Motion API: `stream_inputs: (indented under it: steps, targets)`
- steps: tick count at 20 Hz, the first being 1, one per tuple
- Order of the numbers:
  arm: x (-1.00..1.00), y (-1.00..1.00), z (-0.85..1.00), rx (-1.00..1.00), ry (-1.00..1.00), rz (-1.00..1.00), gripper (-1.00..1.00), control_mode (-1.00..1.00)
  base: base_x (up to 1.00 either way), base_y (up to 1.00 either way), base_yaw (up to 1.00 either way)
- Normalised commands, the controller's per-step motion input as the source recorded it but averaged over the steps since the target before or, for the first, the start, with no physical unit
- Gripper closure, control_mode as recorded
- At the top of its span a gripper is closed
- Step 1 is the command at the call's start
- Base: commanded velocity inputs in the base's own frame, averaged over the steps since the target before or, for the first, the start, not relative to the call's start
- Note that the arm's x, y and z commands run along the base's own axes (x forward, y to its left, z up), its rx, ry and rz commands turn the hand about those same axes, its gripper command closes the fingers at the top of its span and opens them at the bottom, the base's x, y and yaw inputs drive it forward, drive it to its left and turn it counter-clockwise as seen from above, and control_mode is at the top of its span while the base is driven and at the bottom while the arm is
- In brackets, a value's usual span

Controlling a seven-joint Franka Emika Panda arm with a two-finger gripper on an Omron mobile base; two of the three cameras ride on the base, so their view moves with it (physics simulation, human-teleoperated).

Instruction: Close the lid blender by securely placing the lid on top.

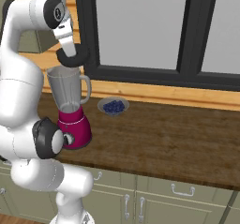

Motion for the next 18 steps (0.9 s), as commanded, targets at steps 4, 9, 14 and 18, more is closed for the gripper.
stream_inputs:
  steps: [4, 9, 14, 18]
  targets:
    - [0.18, 0.53, 0.02, 0.02, 0.0, 0.03, 1.0, -1.0, 0.0, 0.0, 0.0]
    - [0.05, 0.33, -0.14, 0.01, 0.0, 0.08, 1.0, -1.0, 0.0, 0.0, 0.0]
    - [0.25, 0.13, -0.02, 0.0, 0.0, 0.02, 1.0, -1.0, 0.0, 0.0, 0.0]
    - [0.13, 0.11, -0.1, -0.02, 0.01, 0.02, 1.0, -1.0, 0.0, 0.0, 0.0]
